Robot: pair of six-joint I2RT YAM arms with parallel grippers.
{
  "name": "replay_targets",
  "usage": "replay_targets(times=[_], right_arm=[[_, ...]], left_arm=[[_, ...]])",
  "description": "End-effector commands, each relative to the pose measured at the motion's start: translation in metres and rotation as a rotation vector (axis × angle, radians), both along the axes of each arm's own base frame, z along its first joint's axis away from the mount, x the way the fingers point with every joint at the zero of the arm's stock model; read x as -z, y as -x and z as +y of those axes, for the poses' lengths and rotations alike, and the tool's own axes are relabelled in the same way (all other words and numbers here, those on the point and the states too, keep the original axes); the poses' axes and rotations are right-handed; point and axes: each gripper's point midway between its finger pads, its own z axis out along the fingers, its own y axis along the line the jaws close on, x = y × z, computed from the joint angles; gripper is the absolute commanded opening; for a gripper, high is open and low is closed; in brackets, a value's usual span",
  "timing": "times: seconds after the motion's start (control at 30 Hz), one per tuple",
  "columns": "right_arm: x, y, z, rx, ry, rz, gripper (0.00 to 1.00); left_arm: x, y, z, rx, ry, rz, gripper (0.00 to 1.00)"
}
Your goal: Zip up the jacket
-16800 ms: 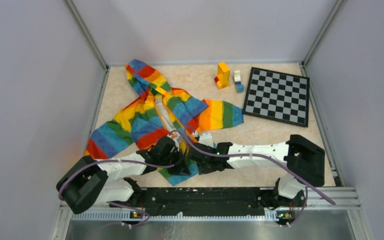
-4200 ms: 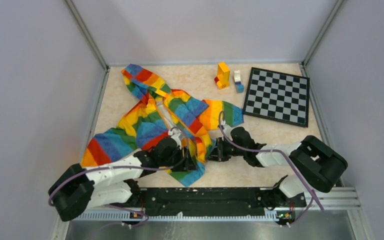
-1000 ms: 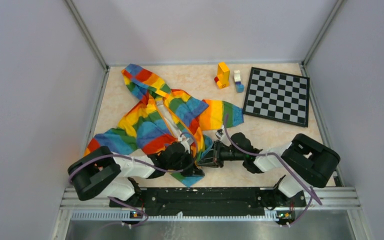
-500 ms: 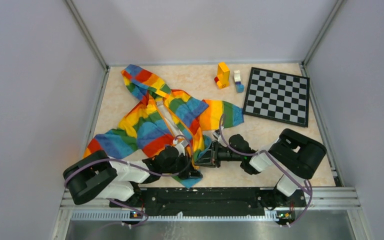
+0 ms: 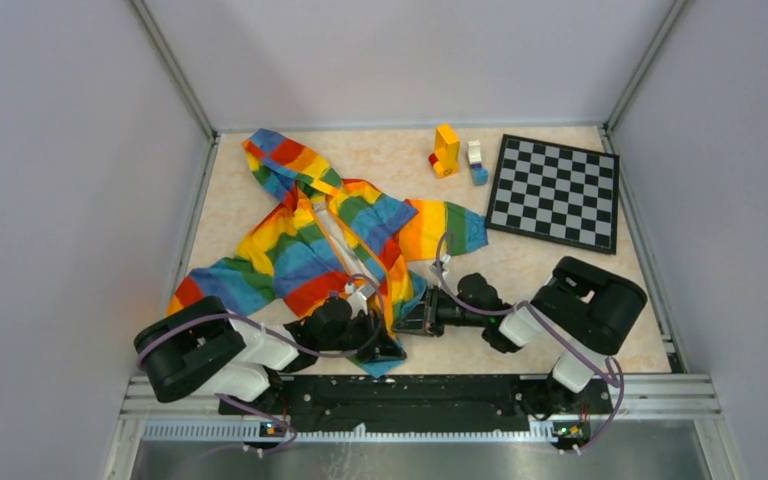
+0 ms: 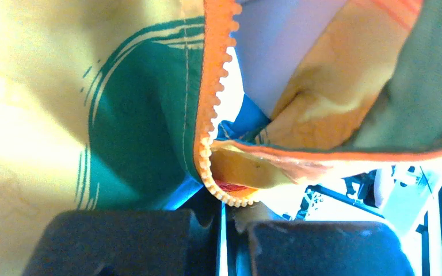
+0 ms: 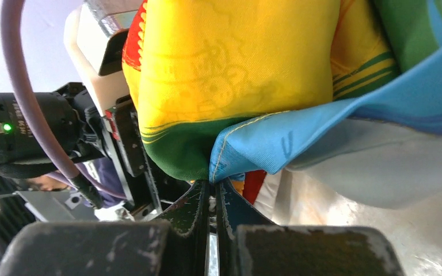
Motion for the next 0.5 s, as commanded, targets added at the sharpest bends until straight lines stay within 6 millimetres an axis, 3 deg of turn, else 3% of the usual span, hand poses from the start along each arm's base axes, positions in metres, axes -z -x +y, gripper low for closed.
replay_targets(times=[0.0, 0.47], right_arm=[[-0.004, -0.001, -0.003, -0.029, 0.033, -0.132, 0.00], [-0.004, -0.010, -0.027, 0.035, 0.191, -0.186, 0.14]], left_arm=[[-0.023, -0.004, -0.011, 0.020, 0.092, -0.055, 0.00], [0.018, 0.004, -0.009, 0.063, -0.050, 0.069, 0.00]])
